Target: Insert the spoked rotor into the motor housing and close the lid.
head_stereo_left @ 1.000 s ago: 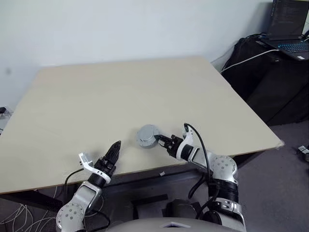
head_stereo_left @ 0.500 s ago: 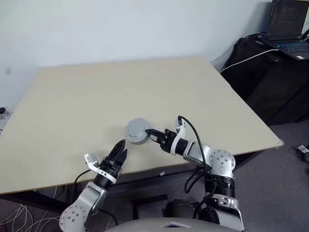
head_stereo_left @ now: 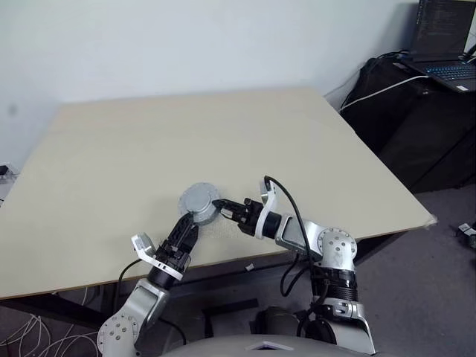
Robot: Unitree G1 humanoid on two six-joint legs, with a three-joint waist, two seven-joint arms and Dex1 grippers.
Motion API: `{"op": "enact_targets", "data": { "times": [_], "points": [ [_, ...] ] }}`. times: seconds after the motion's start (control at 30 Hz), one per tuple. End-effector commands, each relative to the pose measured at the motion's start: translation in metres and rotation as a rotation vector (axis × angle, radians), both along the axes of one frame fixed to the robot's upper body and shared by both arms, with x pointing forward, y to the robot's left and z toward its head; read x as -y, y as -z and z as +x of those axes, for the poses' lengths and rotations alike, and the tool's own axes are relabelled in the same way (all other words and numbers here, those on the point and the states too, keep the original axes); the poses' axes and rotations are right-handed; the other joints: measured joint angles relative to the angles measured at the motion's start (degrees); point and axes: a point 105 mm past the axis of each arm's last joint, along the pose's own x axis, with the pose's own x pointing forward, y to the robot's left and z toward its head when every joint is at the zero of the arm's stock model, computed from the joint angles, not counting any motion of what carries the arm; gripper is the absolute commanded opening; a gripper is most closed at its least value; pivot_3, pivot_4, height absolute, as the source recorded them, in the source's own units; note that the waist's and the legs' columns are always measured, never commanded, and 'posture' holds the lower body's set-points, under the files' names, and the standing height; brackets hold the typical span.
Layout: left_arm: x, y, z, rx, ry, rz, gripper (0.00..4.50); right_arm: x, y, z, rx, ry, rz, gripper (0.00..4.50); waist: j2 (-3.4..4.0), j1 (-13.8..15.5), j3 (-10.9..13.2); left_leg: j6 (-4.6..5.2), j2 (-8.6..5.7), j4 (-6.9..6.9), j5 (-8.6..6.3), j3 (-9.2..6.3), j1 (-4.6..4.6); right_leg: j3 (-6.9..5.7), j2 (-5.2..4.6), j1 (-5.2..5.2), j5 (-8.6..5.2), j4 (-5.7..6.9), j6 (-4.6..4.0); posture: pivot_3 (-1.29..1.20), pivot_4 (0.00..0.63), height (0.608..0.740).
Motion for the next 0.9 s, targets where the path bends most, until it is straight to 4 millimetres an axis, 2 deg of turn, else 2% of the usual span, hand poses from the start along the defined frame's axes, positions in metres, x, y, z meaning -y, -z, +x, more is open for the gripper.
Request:
{"op": "enact_targets", "data": {
  "times": [0.03, 0.6, 0.7, 0.87, 0.9],
  "points": [
    [0.0086, -0.0115, 0.0074, 0.055, -0.016, -0.081, 4.50, -0.0255, -0.0181, -0.0185, 0.012, -0.056, 0.152, 1.23, 0.00, 0.0, 0.0, 0.00, 0.00, 0.00, 0.00, 0.00, 0.00, 0.00, 0.00, 0.00, 0.00, 0.00, 0.00, 0.00, 0.000, 0.740],
    [0.0135, -0.0141, 0.0120, 0.070, 0.007, -0.105, 4.50, -0.0280, -0.0146, -0.0277, -0.017, -0.100, 0.152, 1.23, -0.01, -0.1, 0.0, 0.01, 0.02, 0.02, 0.00, 0.04, 0.01, 0.05, 0.02, 0.01, 0.01, 0.00, 0.03, 0.00, 0.000, 0.740],
    [0.0122, -0.0146, 0.0123, 0.072, -0.005, -0.117, 3.88, -0.0283, -0.0147, -0.0278, -0.017, -0.103, 0.150, 1.23, -0.02, -0.1, 0.0, 0.01, 0.02, 0.02, 0.00, 0.05, 0.01, 0.05, 0.02, 0.01, 0.01, 0.00, 0.03, 0.00, 0.000, 0.740],
    [0.0113, -0.0149, 0.0127, 0.073, -0.013, -0.130, 2.29, -0.0258, -0.0118, -0.0262, -0.023, -0.088, 0.136, 1.23, -0.05, 0.0, 0.0, 0.01, 0.02, 0.02, 0.00, 0.04, 0.01, 0.05, 0.02, 0.02, 0.01, 0.01, 0.03, 0.00, 0.000, 0.740],
    [0.0112, -0.0150, 0.0127, 0.074, -0.014, -0.131, 2.21, -0.0251, -0.0110, -0.0260, -0.025, -0.084, 0.135, 1.23, -0.05, -0.1, 0.0, 0.01, 0.02, 0.02, 0.00, 0.04, 0.01, 0.05, 0.02, 0.02, 0.01, 0.00, 0.03, 0.00, 0.000, 0.740]
  ]
}}
